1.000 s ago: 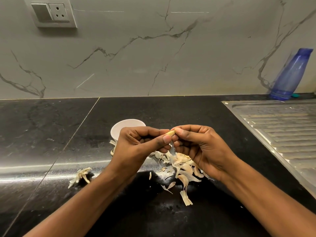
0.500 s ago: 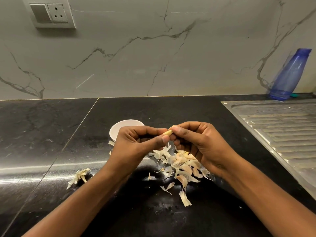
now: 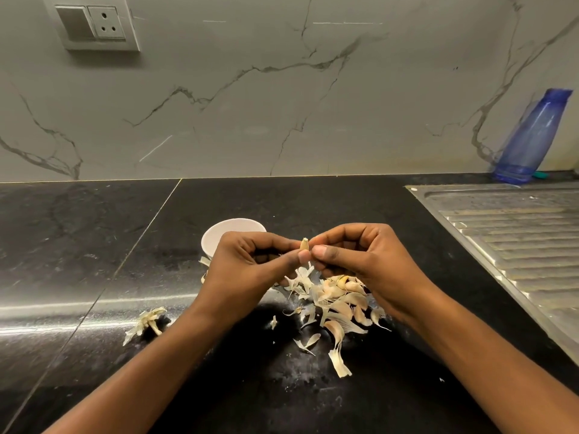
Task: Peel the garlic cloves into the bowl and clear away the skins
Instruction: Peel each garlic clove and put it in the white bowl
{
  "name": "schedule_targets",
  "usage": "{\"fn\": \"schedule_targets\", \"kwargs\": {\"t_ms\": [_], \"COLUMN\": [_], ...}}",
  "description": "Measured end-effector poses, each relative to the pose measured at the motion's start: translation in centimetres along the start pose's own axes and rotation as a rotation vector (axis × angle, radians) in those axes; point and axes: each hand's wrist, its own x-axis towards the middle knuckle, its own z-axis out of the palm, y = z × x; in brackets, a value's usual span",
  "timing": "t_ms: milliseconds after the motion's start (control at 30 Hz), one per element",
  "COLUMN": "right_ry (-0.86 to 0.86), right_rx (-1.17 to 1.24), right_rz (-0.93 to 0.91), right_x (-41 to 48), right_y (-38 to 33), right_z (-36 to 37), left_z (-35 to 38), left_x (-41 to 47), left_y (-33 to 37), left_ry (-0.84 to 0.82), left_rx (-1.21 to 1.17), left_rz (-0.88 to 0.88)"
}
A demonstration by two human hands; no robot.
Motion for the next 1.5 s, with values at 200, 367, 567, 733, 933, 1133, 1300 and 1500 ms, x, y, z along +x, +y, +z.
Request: {"fn": "schedule_targets", "kwargs": {"t_ms": [200, 367, 567, 733, 933, 1133, 1300, 1500], "right_ry": [-0.031, -0.023, -0.038, -0.062, -0.039, 0.002, 0.006, -0.012], "right_rx": [-0.129, -0.195, -0.286, -0.378, -0.386, -0.368, -0.363, -0.341], "right_rz": [-0.070, -0.075, -0.108, -0.151, -0.202, -0.230, -0.228, -0.213], "right_x": [-0.15, 0.03, -0.12, -0.06, -0.19, -0.24, -0.20, -0.20], "right_y": [0.11, 0.23, 0.40, 0.53, 0.55, 0.47, 0.47, 0.32], "right_z": [0.13, -0.17, -0.40, -0.64, -0.48, -0.53, -0.53, -0.62], "left_z": [0.12, -0.11, -0.22, -0.27, -0.11, 0.08, 0.03, -0.14], "left_x": [-0.15, -0.17, -0.26, -0.27, -0.30, -0.18, -0.08, 0.02], "left_y": [-0.06, -0.30, -0.15, -0.22, -0.11, -0.04, 0.23, 0.20], "left_ry": [-0.004, -0.073, -0.096, -0.126, -0.134, -0.123, -0.128, -0.116], "left_rx": [0.024, 0.123, 0.191, 0.264, 0.217, 0.061, -0.076, -0.012], "left_rz": [0.002, 0.044, 0.079, 0.078, 0.056, -0.003, -0.056, 0.011]}}
